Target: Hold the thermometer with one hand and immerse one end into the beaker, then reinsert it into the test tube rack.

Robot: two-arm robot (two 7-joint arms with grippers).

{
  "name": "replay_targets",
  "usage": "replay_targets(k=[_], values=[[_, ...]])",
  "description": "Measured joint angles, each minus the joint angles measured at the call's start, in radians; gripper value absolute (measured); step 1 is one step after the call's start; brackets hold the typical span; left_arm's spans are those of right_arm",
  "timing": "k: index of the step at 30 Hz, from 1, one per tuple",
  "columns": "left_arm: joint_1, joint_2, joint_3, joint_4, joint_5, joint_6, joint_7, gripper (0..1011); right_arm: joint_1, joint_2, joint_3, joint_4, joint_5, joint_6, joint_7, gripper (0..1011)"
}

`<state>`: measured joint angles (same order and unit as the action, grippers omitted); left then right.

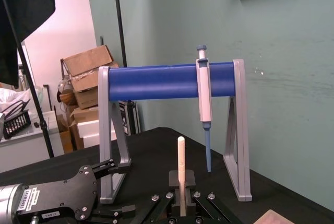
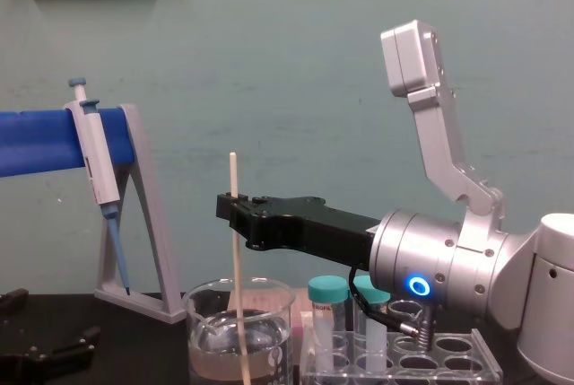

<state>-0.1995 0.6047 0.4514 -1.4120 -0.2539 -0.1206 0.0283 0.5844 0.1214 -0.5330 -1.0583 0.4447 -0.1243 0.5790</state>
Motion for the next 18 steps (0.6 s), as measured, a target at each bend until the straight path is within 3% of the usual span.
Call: replay_targets(k=[18], values=[[0.0,0.0,0.0,0.0,0.0,0.0,0.0,1004,0.0,0.0,0.0,0.0,0.0,0.0,0.0,55]])
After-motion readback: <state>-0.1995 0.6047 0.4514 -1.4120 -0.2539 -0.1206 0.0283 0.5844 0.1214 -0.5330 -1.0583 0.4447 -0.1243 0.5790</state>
